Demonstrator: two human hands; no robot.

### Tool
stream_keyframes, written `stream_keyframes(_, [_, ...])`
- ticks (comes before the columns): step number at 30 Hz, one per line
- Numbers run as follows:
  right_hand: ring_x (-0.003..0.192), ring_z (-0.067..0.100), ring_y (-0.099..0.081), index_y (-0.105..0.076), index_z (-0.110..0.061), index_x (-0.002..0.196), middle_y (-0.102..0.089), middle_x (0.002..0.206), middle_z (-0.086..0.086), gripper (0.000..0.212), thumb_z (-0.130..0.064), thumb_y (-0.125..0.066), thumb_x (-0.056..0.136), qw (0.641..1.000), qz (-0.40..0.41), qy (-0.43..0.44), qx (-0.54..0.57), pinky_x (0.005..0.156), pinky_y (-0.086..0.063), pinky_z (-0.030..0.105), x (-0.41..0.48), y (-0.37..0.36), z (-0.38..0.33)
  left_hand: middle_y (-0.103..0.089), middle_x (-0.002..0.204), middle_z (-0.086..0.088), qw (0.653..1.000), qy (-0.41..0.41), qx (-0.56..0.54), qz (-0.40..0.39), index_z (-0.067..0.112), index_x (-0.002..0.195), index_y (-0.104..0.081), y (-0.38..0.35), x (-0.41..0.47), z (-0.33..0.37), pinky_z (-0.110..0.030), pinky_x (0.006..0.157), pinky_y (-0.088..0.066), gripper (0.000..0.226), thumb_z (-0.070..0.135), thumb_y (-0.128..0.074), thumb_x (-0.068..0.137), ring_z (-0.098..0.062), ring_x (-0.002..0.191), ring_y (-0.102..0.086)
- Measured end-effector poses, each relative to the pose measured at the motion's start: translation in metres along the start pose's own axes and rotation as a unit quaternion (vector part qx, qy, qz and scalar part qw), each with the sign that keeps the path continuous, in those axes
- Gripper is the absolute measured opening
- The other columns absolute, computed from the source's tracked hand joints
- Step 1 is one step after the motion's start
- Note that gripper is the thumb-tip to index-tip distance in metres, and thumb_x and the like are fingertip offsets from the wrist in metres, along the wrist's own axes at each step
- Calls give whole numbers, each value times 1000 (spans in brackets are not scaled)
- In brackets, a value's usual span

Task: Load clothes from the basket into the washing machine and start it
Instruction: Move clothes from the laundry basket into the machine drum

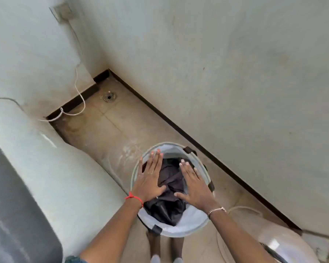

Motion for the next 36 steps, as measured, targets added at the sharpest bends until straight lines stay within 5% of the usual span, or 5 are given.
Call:
stream_keyframes(5, [141, 19, 2, -3, -7, 145, -5, 153, 10, 105, -69, -45, 72, 994, -30, -105, 22, 111, 0, 33, 2, -116, 22, -1, 157, -5, 990, -43, 94, -92, 15, 150, 5, -110, 31, -40, -54, 111, 2, 137, 54, -74, 45, -21, 145, 9])
stream_keyframes(11, [138, 23, -9, -2, -3, 144, -19, 151, 13, 135, -61, -74, 45, 978, -32, -201, 53, 111, -2, 36, 21, -228, 21, -17, 155, -12, 970, -83, 186, -135, 15, 149, -8, -195, 67, -88, -58, 110, 0, 144, 58, -80, 31, -27, 143, -9])
stream_keyframes(21, [140, 26, -16, -8, -7, 144, -17, 152, 15, 137, -57, -79, 39, 948, -13, -315, 39, 111, -15, 54, 48, -304, 35, 38, 147, -3, 963, -80, 215, -143, 31, 132, 42, -252, 104, -102, -77, 96, 8, 148, 69, -73, 48, -41, 137, 26])
stream_keyframes(28, [139, 24, 19, 40, -24, 129, 33, 147, 5, 123, -38, -68, 72, 931, -61, -341, 116, 99, -16, 73, 56, -319, 41, 40, 146, -5, 966, -86, 192, -152, 29, 133, 42, -269, 110, -102, -77, 97, -1, 134, 44, -72, 65, -46, 134, 28])
stream_keyframes(36, [141, 25, 13, 32, -19, 135, 23, 150, 9, 108, 5, -50, 69, 940, -10, -313, 138, 101, -31, 62, 59, -346, 43, 35, 148, -11, 965, -96, 218, -113, 24, 131, 44, -295, 106, -106, -73, 100, -14, 127, 18, -69, 75, -50, 136, 18])
Point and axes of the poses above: each hand's wrist, its own x-axis towards the middle knuckle, its own y-axis out of the back of the hand, z = x × y, the point moved 1 cm from there along x, towards the middle knuckle
